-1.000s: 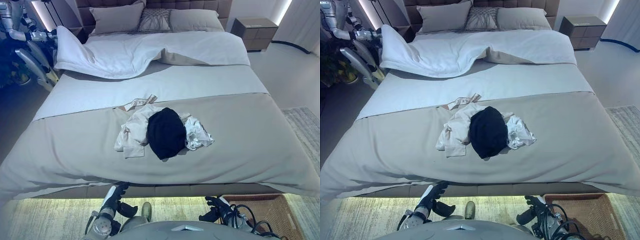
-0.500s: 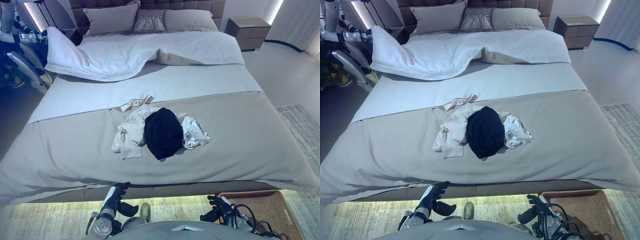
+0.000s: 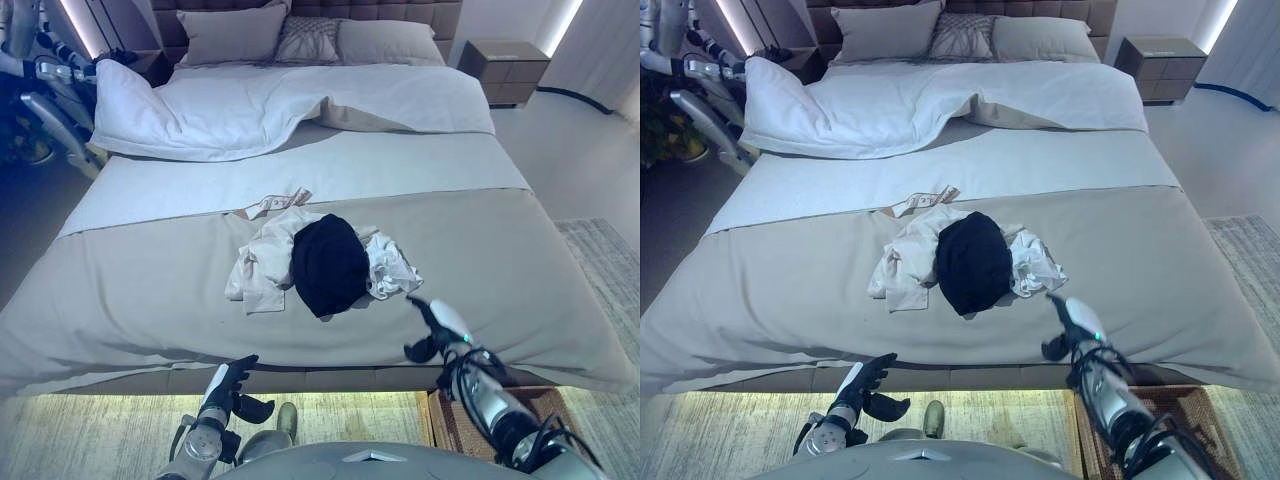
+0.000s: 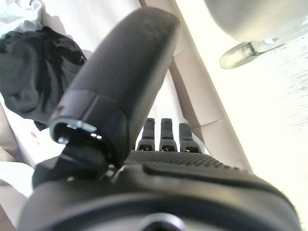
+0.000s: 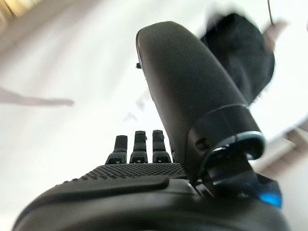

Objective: Pick up the clothes from the bed and place them into the basket

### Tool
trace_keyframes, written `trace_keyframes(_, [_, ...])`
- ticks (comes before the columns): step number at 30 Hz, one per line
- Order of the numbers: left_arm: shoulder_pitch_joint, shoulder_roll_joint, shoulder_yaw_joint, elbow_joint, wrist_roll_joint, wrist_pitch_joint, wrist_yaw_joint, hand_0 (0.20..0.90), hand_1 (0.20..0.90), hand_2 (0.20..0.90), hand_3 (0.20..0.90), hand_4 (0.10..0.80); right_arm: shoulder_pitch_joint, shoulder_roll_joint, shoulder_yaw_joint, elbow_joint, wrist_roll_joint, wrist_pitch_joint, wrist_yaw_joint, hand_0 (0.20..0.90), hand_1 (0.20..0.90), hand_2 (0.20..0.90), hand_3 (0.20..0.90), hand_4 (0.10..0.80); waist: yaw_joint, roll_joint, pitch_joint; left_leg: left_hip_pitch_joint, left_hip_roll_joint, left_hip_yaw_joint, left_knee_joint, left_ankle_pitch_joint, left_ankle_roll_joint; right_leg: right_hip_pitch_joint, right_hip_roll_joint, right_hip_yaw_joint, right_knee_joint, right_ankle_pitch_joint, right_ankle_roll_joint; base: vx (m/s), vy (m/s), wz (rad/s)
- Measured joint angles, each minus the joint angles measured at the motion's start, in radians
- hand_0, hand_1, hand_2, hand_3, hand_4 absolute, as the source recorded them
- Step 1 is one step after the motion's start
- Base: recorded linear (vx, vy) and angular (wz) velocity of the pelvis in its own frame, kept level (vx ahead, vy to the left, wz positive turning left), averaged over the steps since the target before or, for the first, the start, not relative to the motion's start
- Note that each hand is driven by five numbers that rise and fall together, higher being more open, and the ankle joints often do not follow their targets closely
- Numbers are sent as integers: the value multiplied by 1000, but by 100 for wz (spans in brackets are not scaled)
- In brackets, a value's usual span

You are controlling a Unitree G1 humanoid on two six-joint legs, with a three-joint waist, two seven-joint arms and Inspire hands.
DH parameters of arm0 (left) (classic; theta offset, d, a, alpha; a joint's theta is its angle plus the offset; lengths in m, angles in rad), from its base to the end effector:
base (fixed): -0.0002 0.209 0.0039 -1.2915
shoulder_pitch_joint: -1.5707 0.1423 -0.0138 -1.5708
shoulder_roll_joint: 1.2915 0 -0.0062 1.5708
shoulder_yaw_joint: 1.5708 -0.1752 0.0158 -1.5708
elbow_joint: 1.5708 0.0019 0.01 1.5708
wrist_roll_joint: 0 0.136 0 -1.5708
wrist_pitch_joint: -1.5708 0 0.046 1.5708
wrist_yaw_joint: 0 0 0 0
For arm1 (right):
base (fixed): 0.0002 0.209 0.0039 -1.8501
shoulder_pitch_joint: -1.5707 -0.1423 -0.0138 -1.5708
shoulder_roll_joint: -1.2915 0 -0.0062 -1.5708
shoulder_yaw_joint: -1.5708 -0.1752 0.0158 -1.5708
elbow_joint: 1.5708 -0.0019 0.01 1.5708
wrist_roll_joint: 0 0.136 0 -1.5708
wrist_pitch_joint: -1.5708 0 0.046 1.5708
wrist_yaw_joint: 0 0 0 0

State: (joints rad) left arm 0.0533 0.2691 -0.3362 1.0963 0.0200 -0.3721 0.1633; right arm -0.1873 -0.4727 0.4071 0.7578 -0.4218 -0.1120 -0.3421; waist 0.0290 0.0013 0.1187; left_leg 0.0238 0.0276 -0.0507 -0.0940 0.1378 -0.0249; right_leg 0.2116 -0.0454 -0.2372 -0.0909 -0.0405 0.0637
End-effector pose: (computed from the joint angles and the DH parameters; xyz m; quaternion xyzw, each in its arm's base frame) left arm 0.0836 0.2044 -0.0959 0.2151 0.3748 -0.0398 0.9009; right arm 0.1938 -0.2251 -0.0298 -0.5083 0.1524 0.0401 0.8467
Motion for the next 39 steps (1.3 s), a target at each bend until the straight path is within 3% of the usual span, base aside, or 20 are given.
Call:
trace_keyframes(6, [43, 9, 0, -61, 0, 8, -14, 900, 900, 900, 900, 800, -83, -57, -1, -107, -31, 45, -7, 900, 900, 900, 900, 800, 12, -5, 4, -4, -14, -13, 1, 4, -1, 3, -9, -19, 0, 0, 0, 61, 31, 7])
trace_keyframes(10, [6, 12, -10, -63, -1, 20, -17, 900, 900, 900, 900, 800, -203, -58, 0, -107, -30, 105, -11, 900, 900, 900, 900, 800, 22, 0, 39, -34, -16, -29, 4, 21, -3, -18, -9, -31, 0, 0, 1, -49, 48, 13])
trace_keyframes(17, [-106, 21, -101, -87, -21, 3, 10, 900, 900, 900, 900, 800, -479, -128, 54, -49, -31, 172, -48, 900, 900, 900, 900, 800, 76, 56, 157, -143, -7, -85, 6, 72, -25, -124, 9, -77, 43, 3, -4, -150, 37, 20])
trace_keyframes(21, [-123, 36, -109, -145, -19, -43, 88, 900, 900, 900, 900, 800, -566, -173, 106, -29, -34, 189, -47, 900, 900, 900, 900, 800, 109, 70, 207, -197, 0, -91, 6, 87, -37, -191, 11, -80, 79, 3, -4, -97, 38, 3])
trace_keyframes(22, [-133, 49, -111, -172, -17, -50, 125, 900, 900, 900, 900, 800, -594, -183, 121, -6, -39, 198, -47, 900, 900, 900, 900, 800, 117, 71, 232, -209, 0, -98, 6, 99, -47, -213, 7, -85, 107, -11, -14, -83, 54, 11])
trace_keyframes(26, [-185, 86, -109, -246, -17, -92, 212, 900, 900, 900, 900, 800, -646, -202, 134, 40, -59, 229, -46, 900, 900, 900, 900, 800, 139, 88, 292, -246, -8, -119, 16, 107, -45, -281, -14, -105, 210, -60, -15, -59, 60, 15])
trace_keyframes(30, [-242, 108, -106, -305, -18, -140, 295, 900, 900, 900, 900, 800, -731, -223, 201, 86, -75, 255, -45, 900, 900, 900, 900, 800, 169, 105, 345, -297, -38, -122, 56, 107, -45, -393, -73, -105, 398, -142, -16, -56, 38, 9])
trace_keyframes(39, [-261, 118, -109, -343, -17, -156, 332, 900, 900, 900, 900, 800, -853, -236, 242, 87, -94, 304, -9, 900, 900, 900, 900, 800, 212, 111, 405, -398, -65, -139, 124, 107, -43, -540, -122, -105, 596, -217, -40, -41, 18, 8])
